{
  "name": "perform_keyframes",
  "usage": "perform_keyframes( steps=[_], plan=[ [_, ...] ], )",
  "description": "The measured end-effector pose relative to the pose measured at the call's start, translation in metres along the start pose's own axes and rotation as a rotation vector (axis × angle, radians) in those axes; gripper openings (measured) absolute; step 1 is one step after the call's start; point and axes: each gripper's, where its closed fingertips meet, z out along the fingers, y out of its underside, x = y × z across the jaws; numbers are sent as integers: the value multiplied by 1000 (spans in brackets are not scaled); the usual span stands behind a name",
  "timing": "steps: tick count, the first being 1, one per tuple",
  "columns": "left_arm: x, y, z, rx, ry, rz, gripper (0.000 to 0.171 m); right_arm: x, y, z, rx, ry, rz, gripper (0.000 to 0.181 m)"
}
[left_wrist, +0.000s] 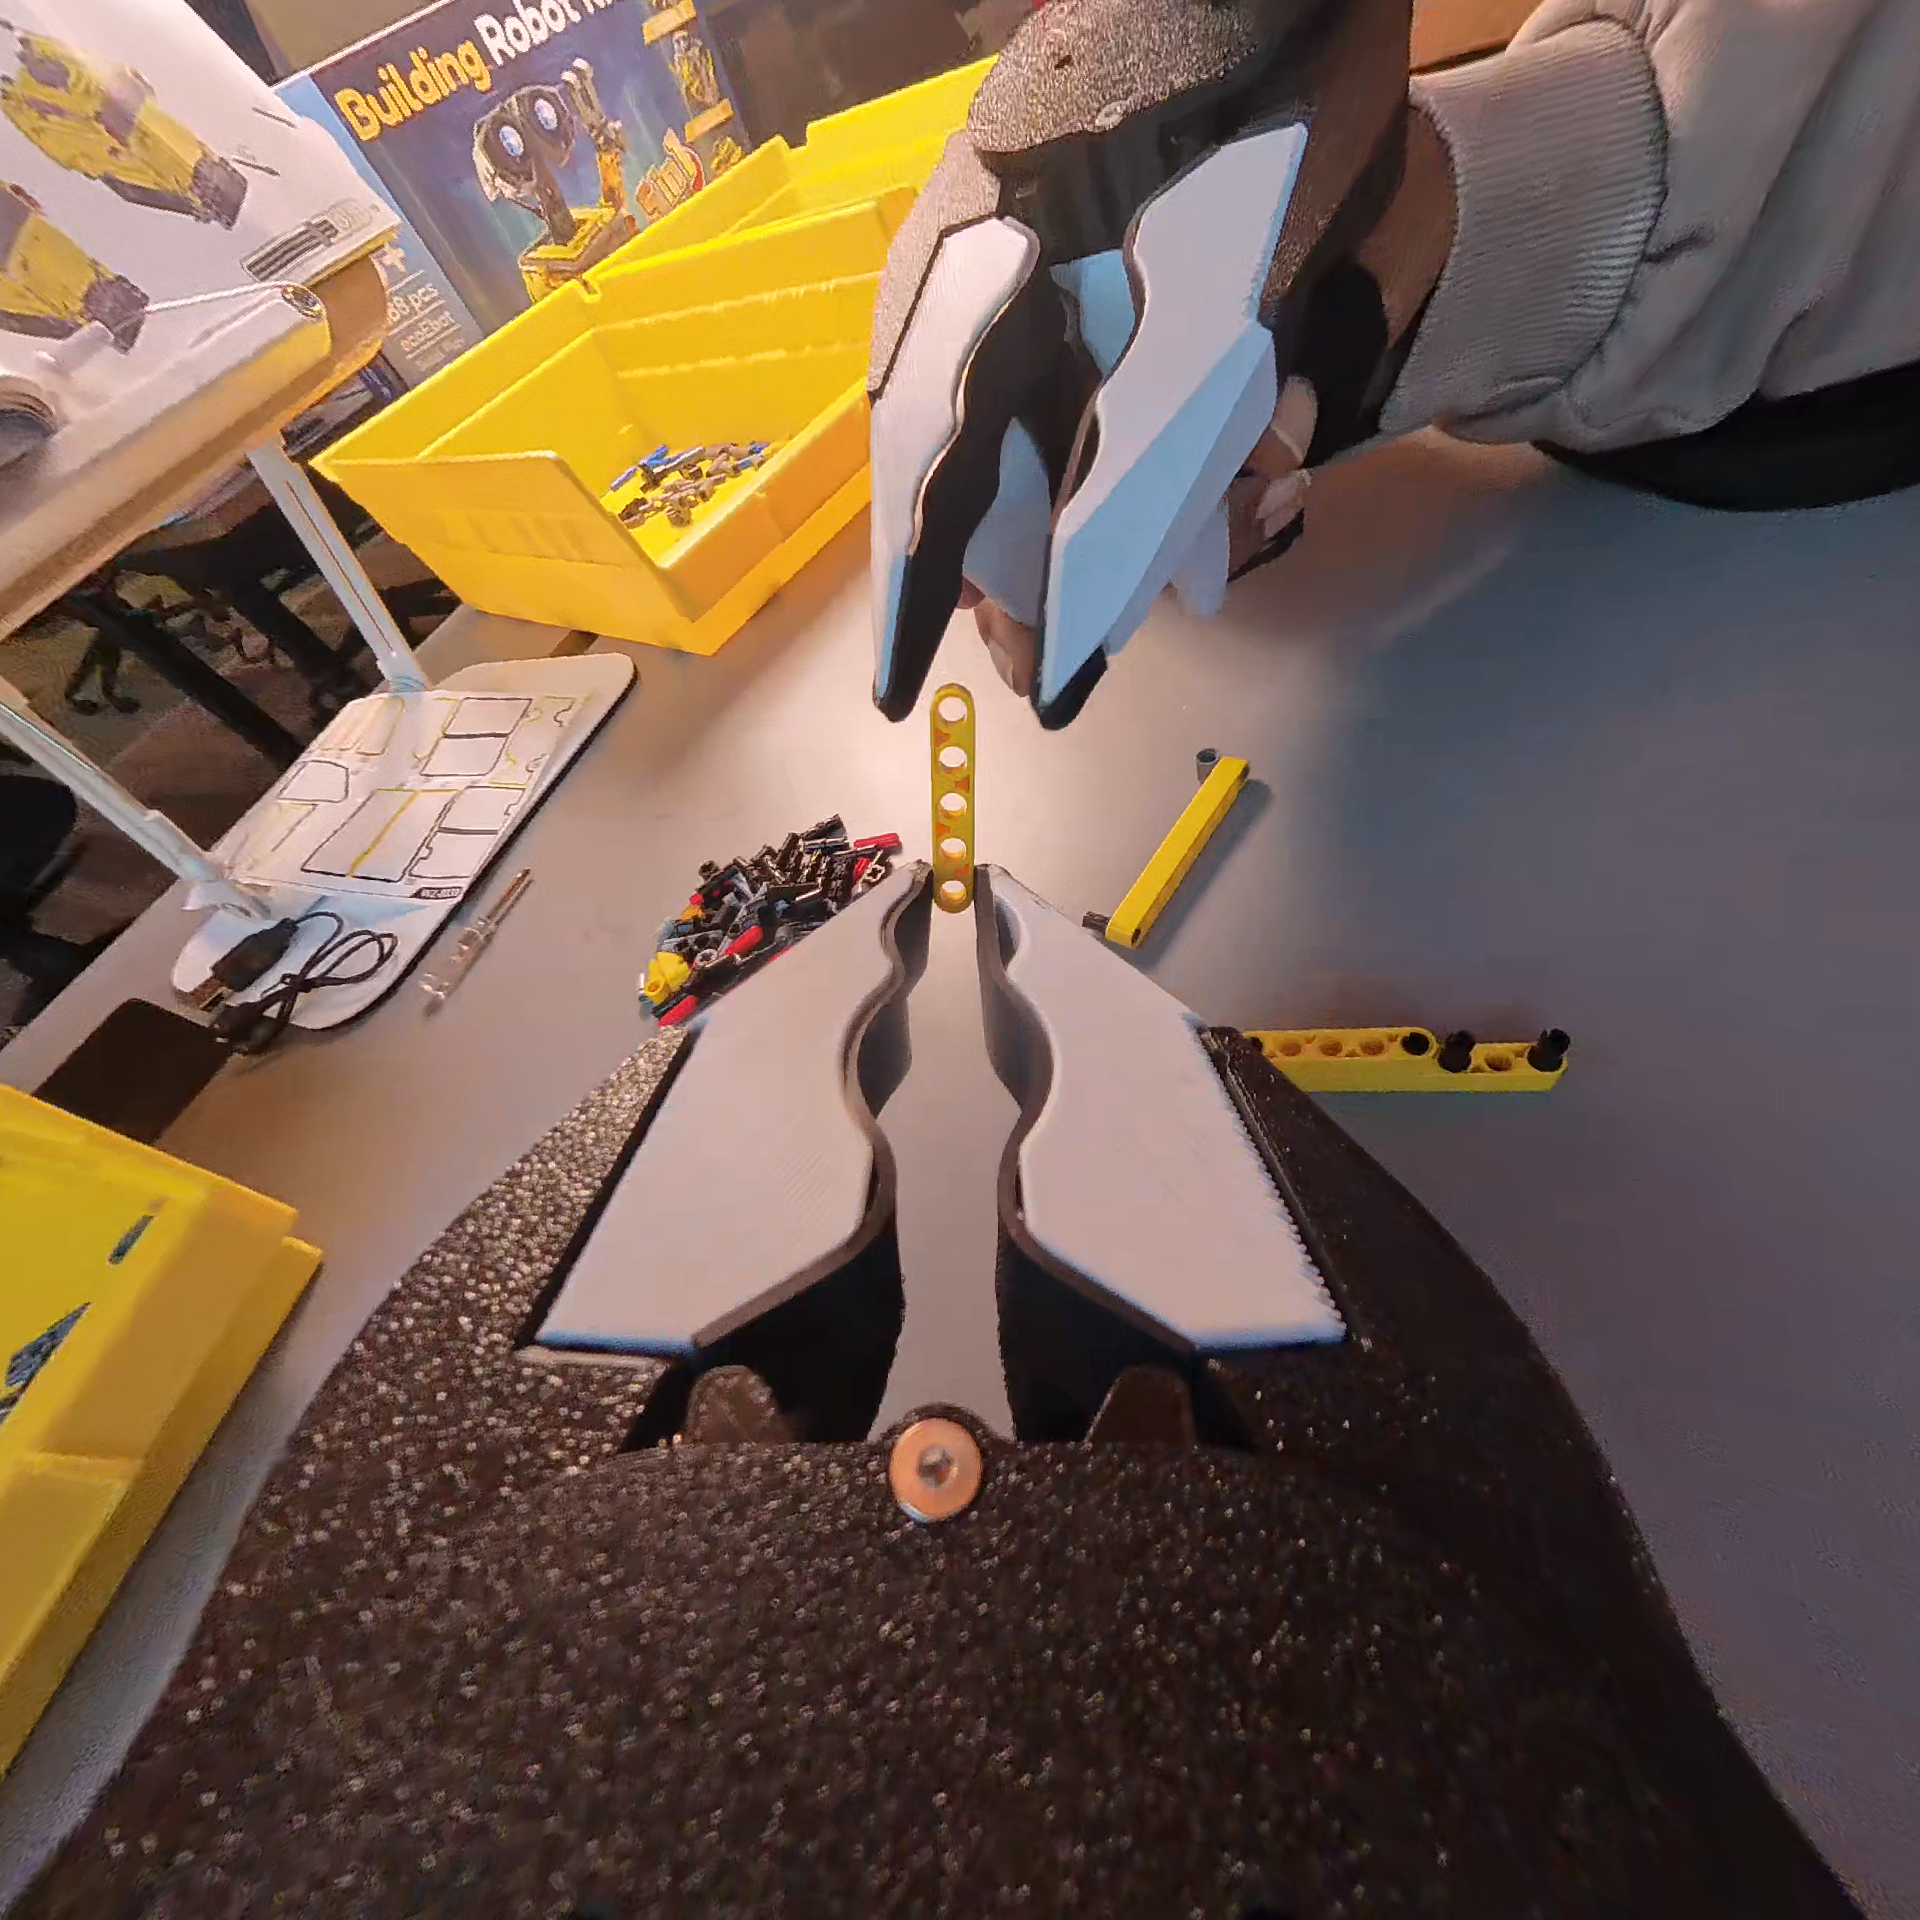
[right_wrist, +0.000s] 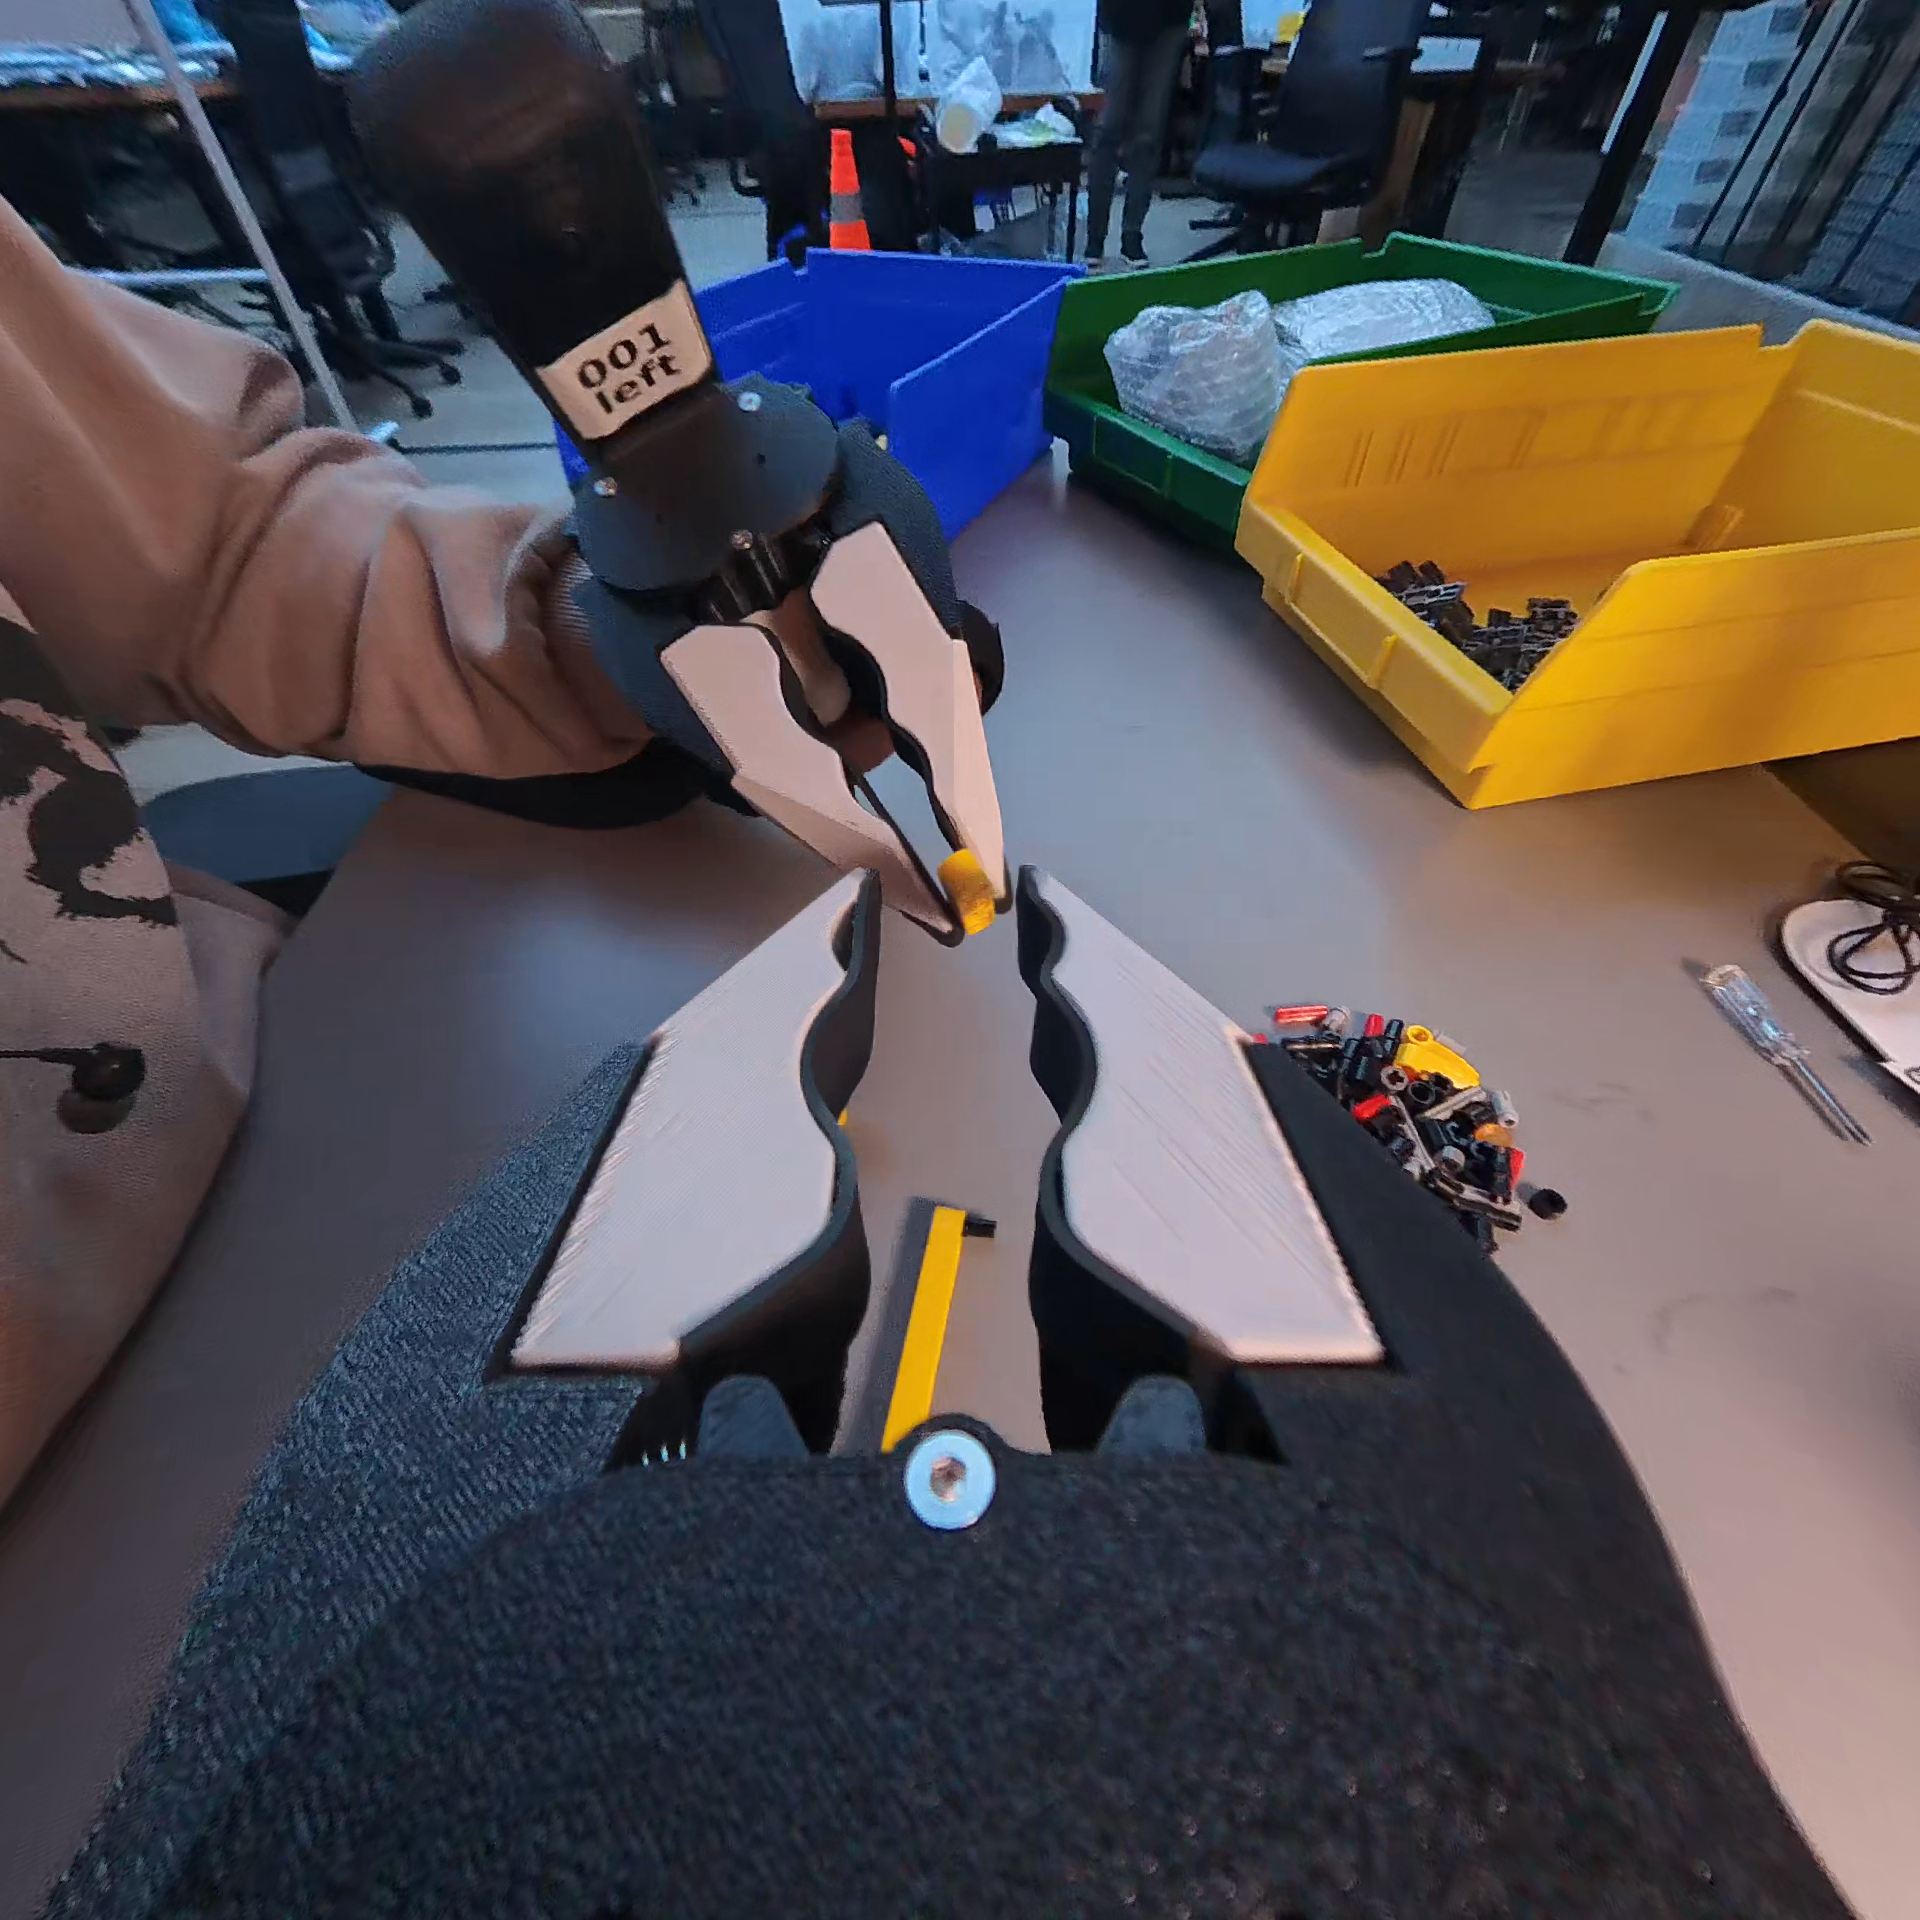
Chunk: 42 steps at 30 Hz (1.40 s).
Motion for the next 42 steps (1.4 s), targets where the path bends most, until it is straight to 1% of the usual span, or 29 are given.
perform_keyframes(
  steps=[4,6,7,9,14,16,19,22,23,25,26,27,29,31,32,34,36,38,39,40,42],
  plan=[
    [2,4,2,-51,-30,95,7,4,10,5,-37,43,-54,17],
    [3,5,3,-61,-39,114,7,3,10,6,-34,41,-80,10],
    [3,4,2,-58,-38,113,7,2,10,5,-33,35,-85,10],
    [2,0,0,-29,-29,92,7,2,11,3,-30,16,-86,10],
    [4,-18,-9,88,8,31,7,-2,7,-5,34,-48,-57,9],
    [6,-22,-11,113,18,39,7,-4,5,-7,48,-70,-51,9],
    [9,-24,-12,117,32,53,7,-6,5,-8,55,-90,-37,9],
    [6,-27,-16,122,32,53,7,-2,5,-8,34,-55,-43,10],
    [0,-30,-20,125,12,54,7,1,4,-10,28,-32,-54,15],
    [-20,-33,-32,112,-74,54,6,4,2,-16,-11,-5,-61,28],
    [-33,-35,-41,100,-129,50,6,5,2,-19,-35,8,-67,35],
    [-46,-36,-52,76,-184,39,6,7,2,-23,-55,28,-78,37],
    [-72,-30,-80,-18,-292,0,7,7,9,-30,-105,61,-85,37],
    [-97,-21,-122,-88,-441,-32,7,4,26,-35,-175,80,-69,37],
    [-106,-13,-146,-139,-505,-59,7,0,37,-38,-208,84,-63,37],
    [-123,13,-198,-273,-657,-113,7,-6,59,-43,-275,104,-53,37],
    [-133,52,-252,-462,-794,-200,7,-10,75,-48,-314,124,-63,37],
    [-132,94,-304,-659,-924,-285,6,-14,81,-50,-325,121,-73,37],
    [-128,112,-325,-743,-973,-315,6,-15,81,-49,-325,117,-79,37],
    [-123,127,-340,-809,-1006,-350,6,-14,79,-49,-324,123,-93,37],
    [-113,149,-354,-864,-1038,-422,6,-12,77,-49,-332,141,-126,38]
  ],
)
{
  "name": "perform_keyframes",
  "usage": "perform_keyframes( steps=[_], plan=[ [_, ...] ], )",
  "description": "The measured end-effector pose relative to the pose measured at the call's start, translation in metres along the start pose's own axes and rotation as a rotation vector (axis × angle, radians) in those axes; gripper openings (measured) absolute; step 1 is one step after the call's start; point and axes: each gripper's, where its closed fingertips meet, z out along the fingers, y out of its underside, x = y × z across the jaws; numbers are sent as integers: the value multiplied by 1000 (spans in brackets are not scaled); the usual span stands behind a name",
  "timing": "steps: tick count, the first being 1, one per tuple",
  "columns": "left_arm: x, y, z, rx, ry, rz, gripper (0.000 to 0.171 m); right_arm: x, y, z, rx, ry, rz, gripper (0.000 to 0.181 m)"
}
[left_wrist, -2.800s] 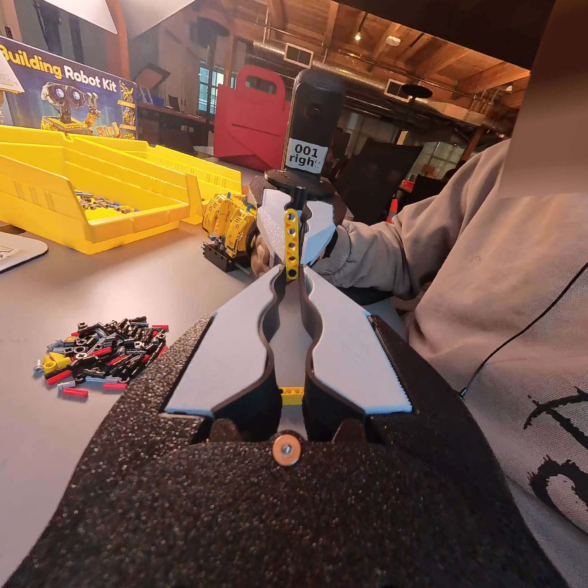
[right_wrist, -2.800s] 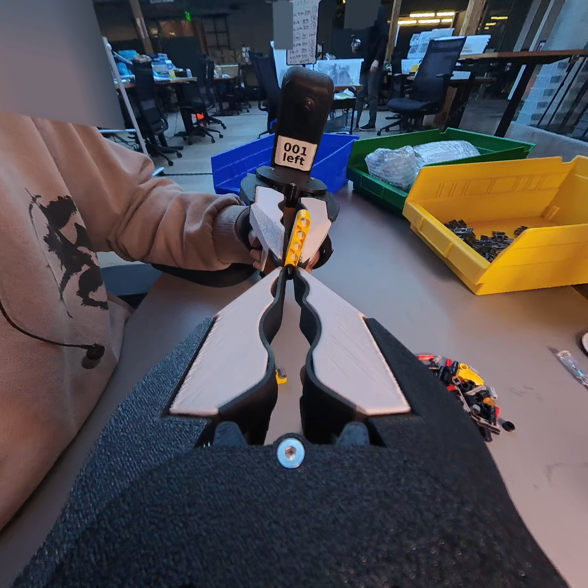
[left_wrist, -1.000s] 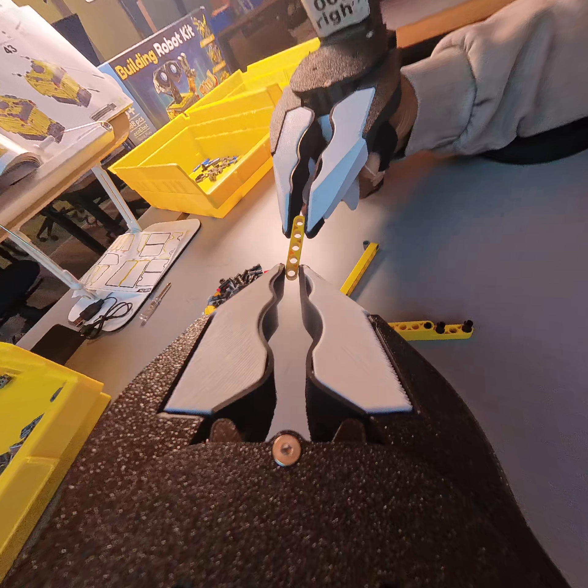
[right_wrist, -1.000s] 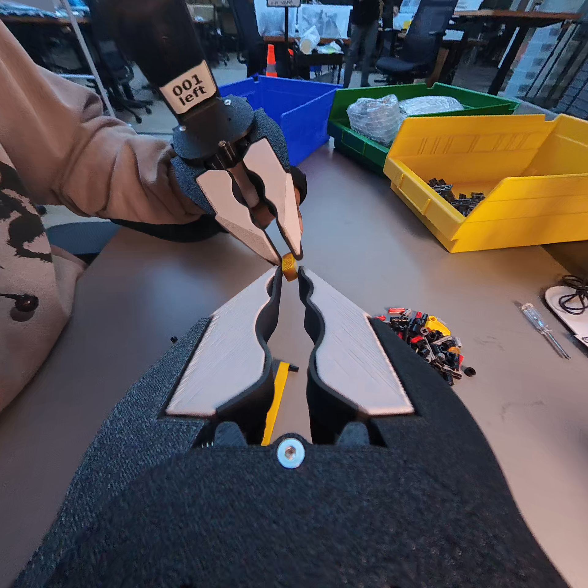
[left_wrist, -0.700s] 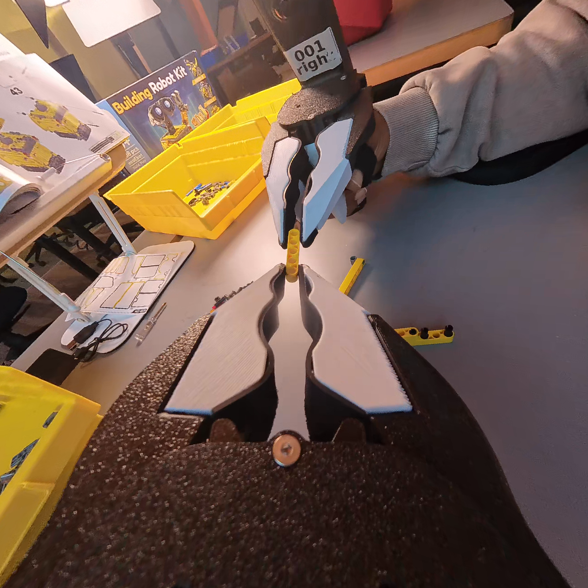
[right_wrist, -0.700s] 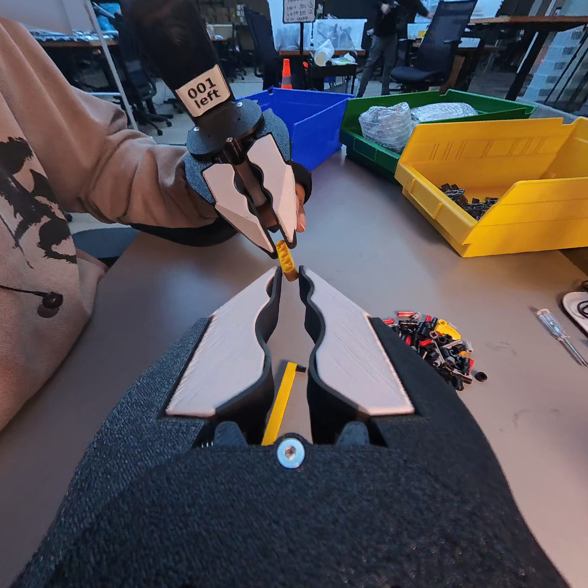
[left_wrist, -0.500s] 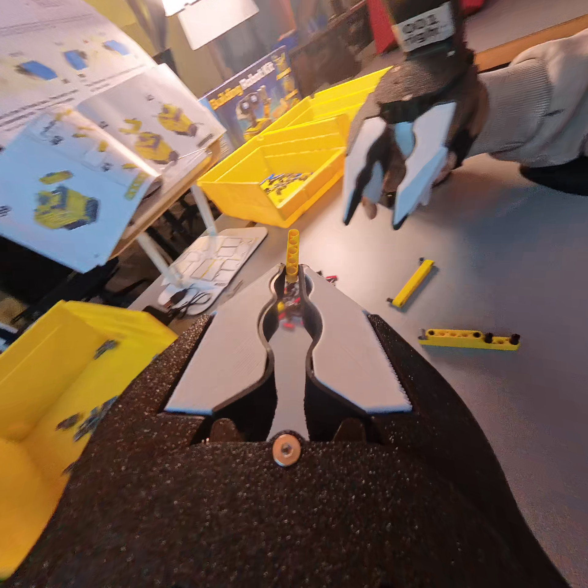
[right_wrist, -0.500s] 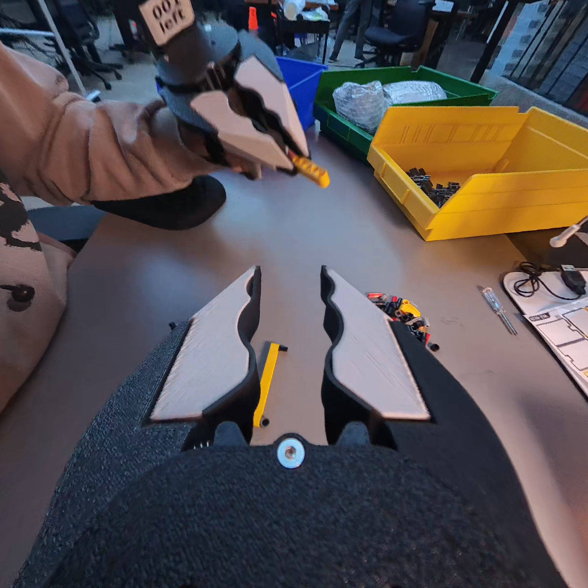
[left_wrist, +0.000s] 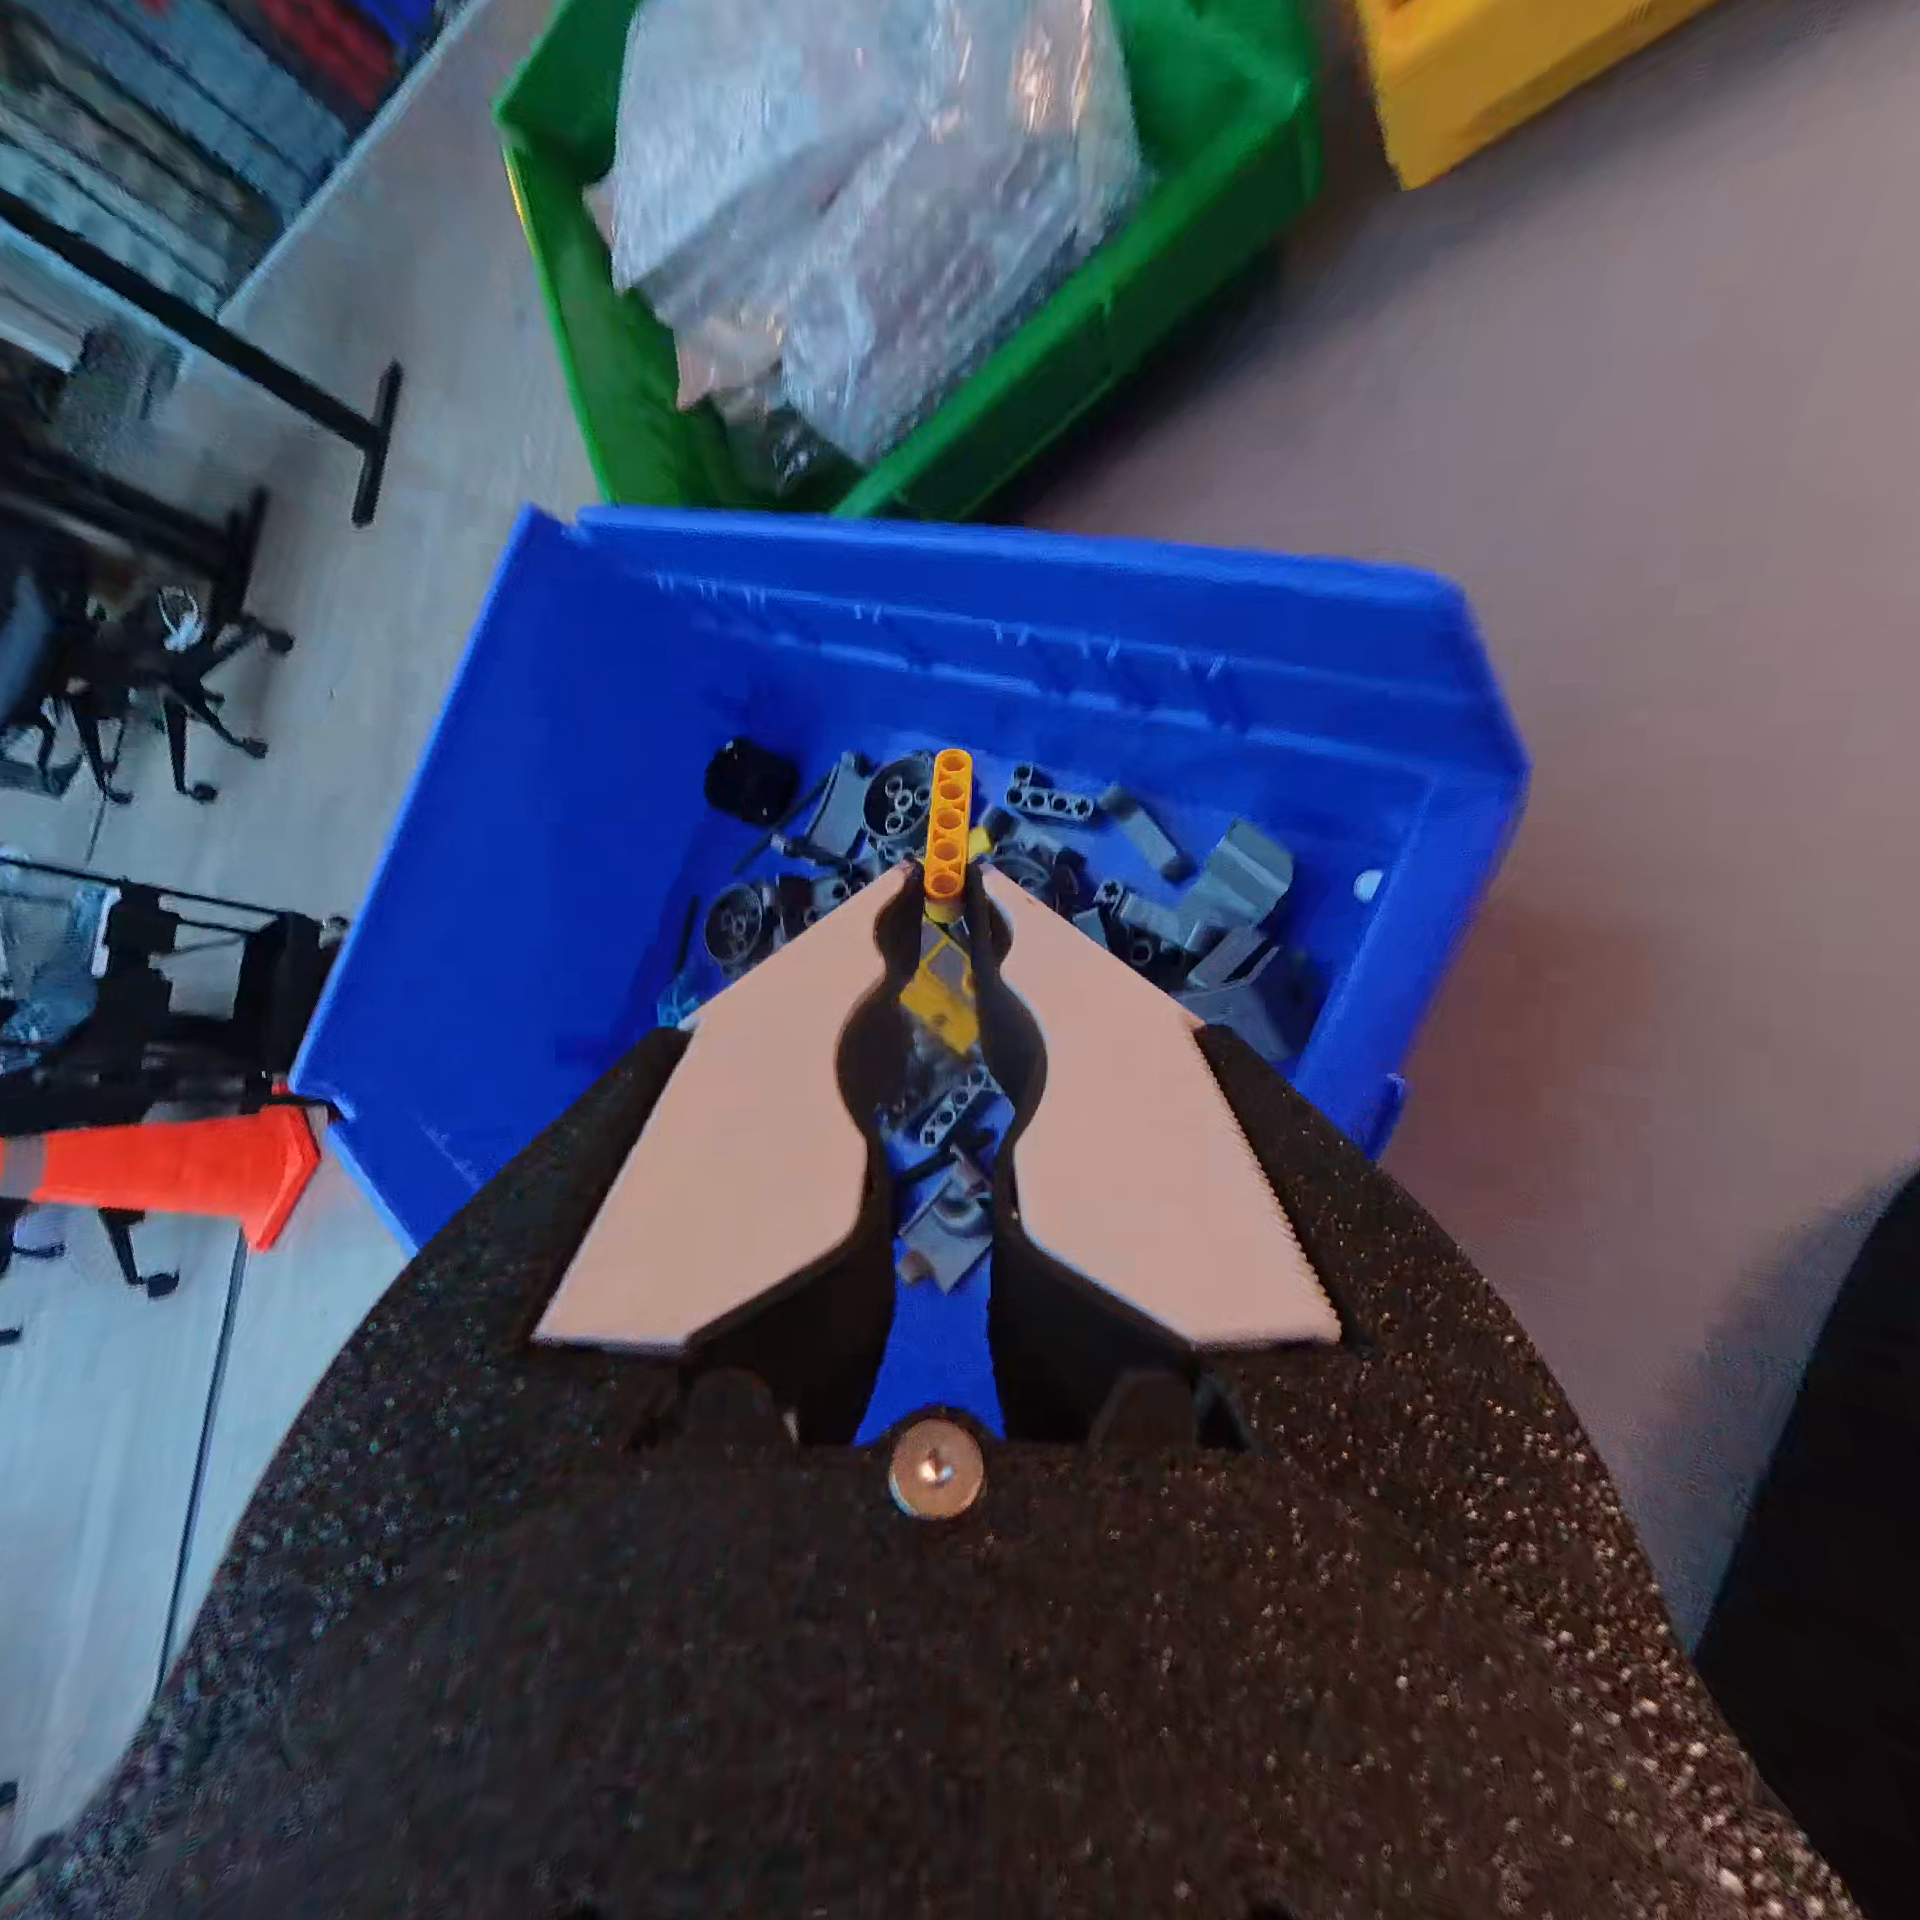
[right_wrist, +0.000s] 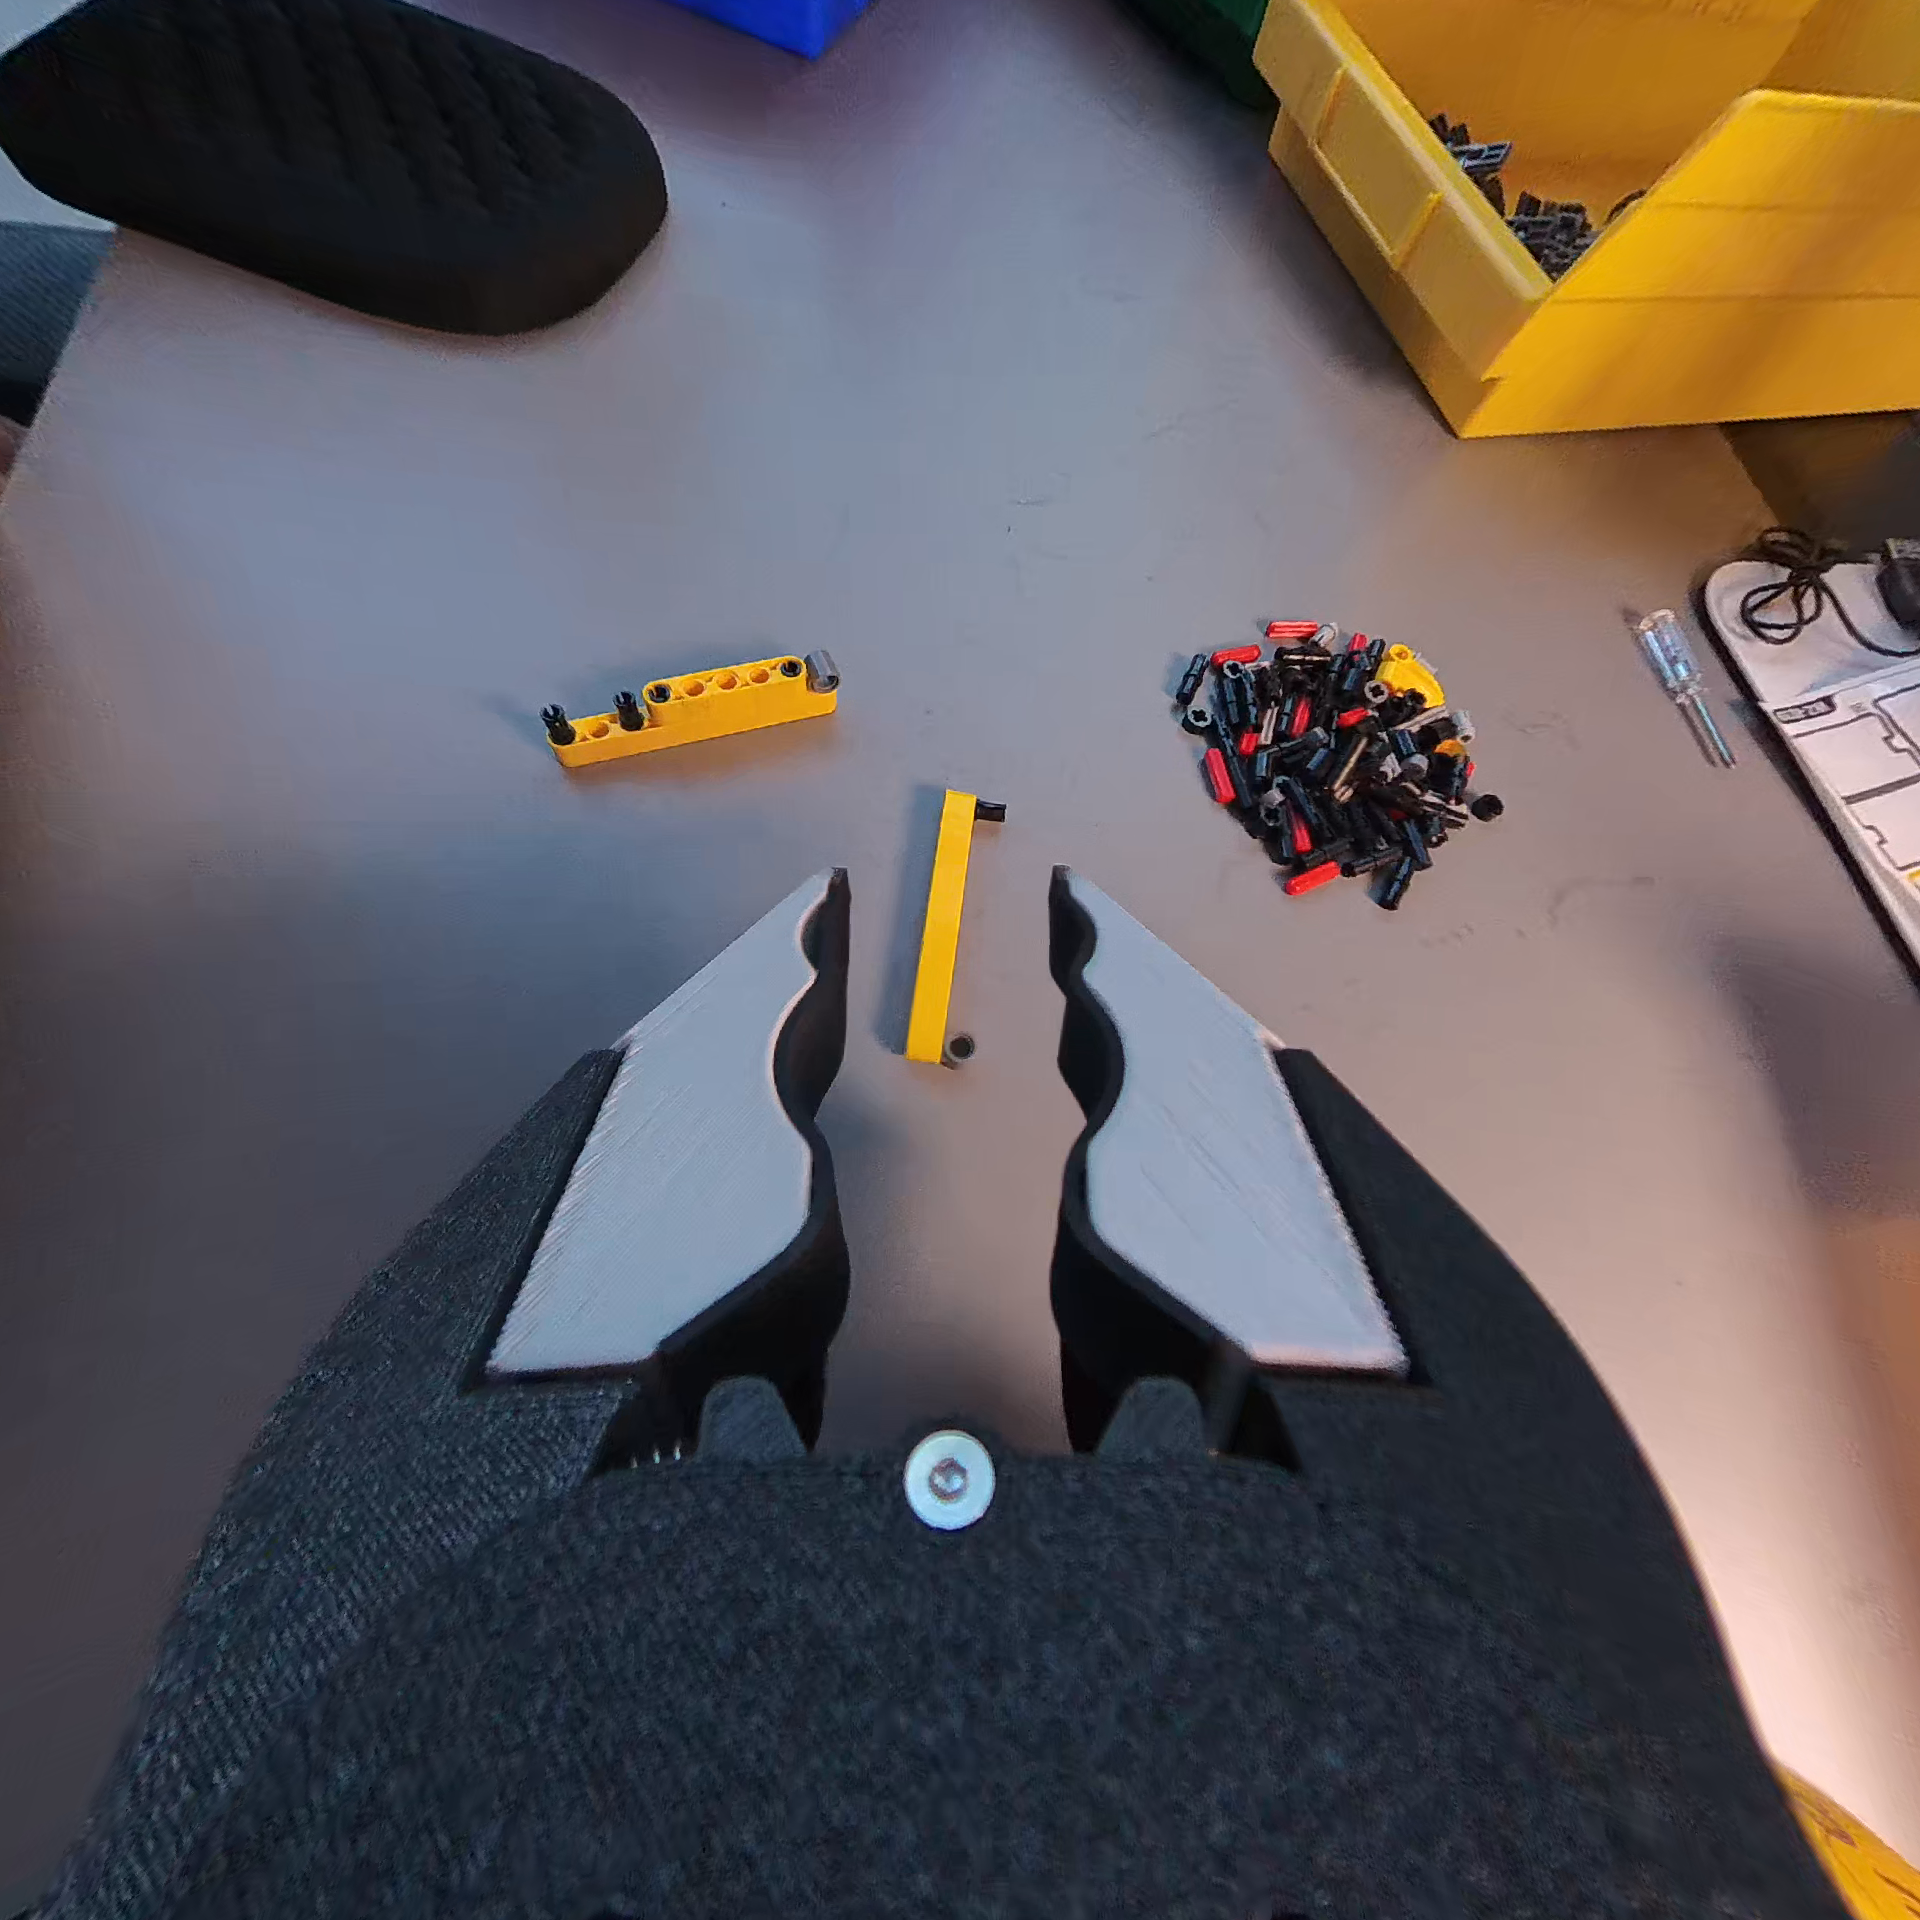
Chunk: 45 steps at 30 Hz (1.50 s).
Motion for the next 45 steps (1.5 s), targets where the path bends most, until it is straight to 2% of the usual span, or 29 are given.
perform_keyframes(
  steps=[2,4,6,7,8,10,13,16,20,24,27,29,31,33,36,39,42,45],
  plan=[
    [2,7,5,-10,-15,-26,8,1,3,1,-18,11,-6,40],
    [15,-6,3,53,15,-35,22,3,8,3,-37,20,7,43],
    [43,-38,-6,191,125,-55,26,5,12,4,-57,35,10,44],
    [59,-56,-12,260,190,-65,18,6,14,5,-64,43,15,45],
    [77,-74,-19,332,261,-58,27,7,15,5,-69,42,23,46],
    [114,-110,-34,454,400,-40,26,8,18,7,-82,40,43,46],
    [156,-151,-48,552,502,54,27,10,25,10,-113,47,49,46],
    [219,-187,-66,640,770,79,30,8,32,14,-144,40,58,46],
    [297,-207,-75,653,1069,115,33,5,37,16,-181,40,12,32],
    [349,-203,-76,670,1189,156,32,3,38,16,-186,34,5,28],
    [363,-192,-83,686,1242,125,29,4,38,17,-188,31,8,22],
    [361,-191,-92,706,1271,70,28,8,39,17,-199,47,-30,8],
    [357,-191,-99,733,1284,33,24,5,38,19,-192,22,-54,7],
    [358,-186,-100,704,1309,40,29,3,34,20,-164,10,-63,7],
    [356,-186,-102,684,1368,-8,33,10,24,21,-117,62,-73,7],
    [354,-191,-106,627,1483,-139,49,31,-10,11,14,199,-109,7],
    [347,-201,-114,571,1614,-338,67,46,-56,-8,191,332,-158,7],
    [339,-210,-133,520,1815,-542,60,38,-83,-15,333,364,-180,7]
  ],
)
